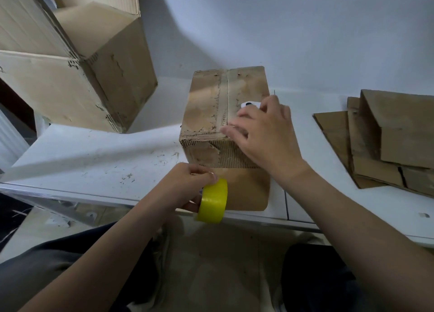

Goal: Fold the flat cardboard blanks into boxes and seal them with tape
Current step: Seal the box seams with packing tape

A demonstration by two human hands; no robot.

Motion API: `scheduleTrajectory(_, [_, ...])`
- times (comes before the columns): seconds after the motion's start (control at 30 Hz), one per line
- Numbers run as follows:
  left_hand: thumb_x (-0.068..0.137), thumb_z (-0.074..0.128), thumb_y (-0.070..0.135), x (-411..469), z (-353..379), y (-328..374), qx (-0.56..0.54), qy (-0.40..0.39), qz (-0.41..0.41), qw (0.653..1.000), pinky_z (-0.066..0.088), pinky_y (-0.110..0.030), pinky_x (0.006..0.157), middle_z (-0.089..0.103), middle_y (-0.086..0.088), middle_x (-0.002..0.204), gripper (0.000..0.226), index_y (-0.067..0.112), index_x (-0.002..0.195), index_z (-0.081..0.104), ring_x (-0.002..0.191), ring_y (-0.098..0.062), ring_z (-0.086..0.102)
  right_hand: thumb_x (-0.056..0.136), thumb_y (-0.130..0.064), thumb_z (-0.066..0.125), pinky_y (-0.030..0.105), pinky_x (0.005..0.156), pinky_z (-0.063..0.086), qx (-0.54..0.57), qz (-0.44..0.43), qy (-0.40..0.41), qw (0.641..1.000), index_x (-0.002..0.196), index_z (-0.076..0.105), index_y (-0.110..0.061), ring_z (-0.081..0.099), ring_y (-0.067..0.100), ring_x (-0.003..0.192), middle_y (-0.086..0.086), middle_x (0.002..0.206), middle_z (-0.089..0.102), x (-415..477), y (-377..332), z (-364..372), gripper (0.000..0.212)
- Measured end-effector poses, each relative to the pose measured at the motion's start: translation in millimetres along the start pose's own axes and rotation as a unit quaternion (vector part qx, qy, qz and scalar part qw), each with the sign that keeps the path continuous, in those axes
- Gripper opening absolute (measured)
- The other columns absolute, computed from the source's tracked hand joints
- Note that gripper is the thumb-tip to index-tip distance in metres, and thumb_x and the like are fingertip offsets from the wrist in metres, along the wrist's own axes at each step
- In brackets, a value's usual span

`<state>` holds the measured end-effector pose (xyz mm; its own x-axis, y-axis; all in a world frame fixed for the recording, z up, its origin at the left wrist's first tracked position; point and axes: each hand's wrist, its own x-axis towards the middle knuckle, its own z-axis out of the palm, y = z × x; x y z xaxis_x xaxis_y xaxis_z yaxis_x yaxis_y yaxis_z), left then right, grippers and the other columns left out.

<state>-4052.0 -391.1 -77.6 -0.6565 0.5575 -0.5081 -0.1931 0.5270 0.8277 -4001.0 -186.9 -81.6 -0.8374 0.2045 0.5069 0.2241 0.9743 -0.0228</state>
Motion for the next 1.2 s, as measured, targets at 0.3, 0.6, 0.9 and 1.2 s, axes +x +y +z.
scheduleTrajectory(0.3, [0.095,0.067,0.021,4,-4,-5,-0.020,0.025,0.004,0.999,0.060,-0.032,0.053,0.064,-0.013,0.103,0.023,0.014,0.117,0.068,0.057,-0.023,0.065,0.079,-0.076,0.061,0.041,0.075,0.036,-0.118,-0.009,-0.034,0.992,0.134,0.059,-0.025,0.048,0.031,0.103,-0.001,0.120,0.059,-25,-5,34,0.075])
scheduleTrajectory(0.6, [0.091,0.071,0.019,-1,-9,9,-0.036,0.030,0.056,0.997,0.056,-0.031,0.054,0.069,-0.011,0.099,0.019,0.020,0.110,0.073,0.052,-0.017,0.066,0.088,-0.065,0.060,0.039,0.079,0.033,-0.004,0.022,-0.017,1.000,0.124,0.061,-0.028,0.047,0.024,0.109,-0.008,0.119,0.063,-21,-11,4,0.052])
scheduleTrajectory(0.9, [0.091,0.073,0.015,-19,-7,36,-0.164,0.024,0.147,0.975,0.059,-0.031,0.062,0.076,-0.003,0.085,0.028,0.021,0.118,0.072,0.071,-0.024,0.074,0.067,-0.082,0.064,0.030,0.076,0.057,0.269,0.087,-0.127,0.951,0.125,0.039,-0.035,0.060,0.008,0.091,-0.014,0.108,0.057,-49,-43,-63,0.079])
scheduleTrajectory(1.2, [0.084,0.080,0.033,-31,10,15,-0.165,0.097,0.172,0.966,0.054,-0.038,0.079,0.074,-0.003,0.089,0.015,0.021,0.076,0.076,0.088,-0.020,0.066,0.082,-0.034,0.080,0.036,0.079,0.052,0.281,0.035,-0.117,0.952,0.126,0.045,-0.034,0.054,0.016,0.105,-0.012,0.122,0.052,-70,-30,-90,0.056])
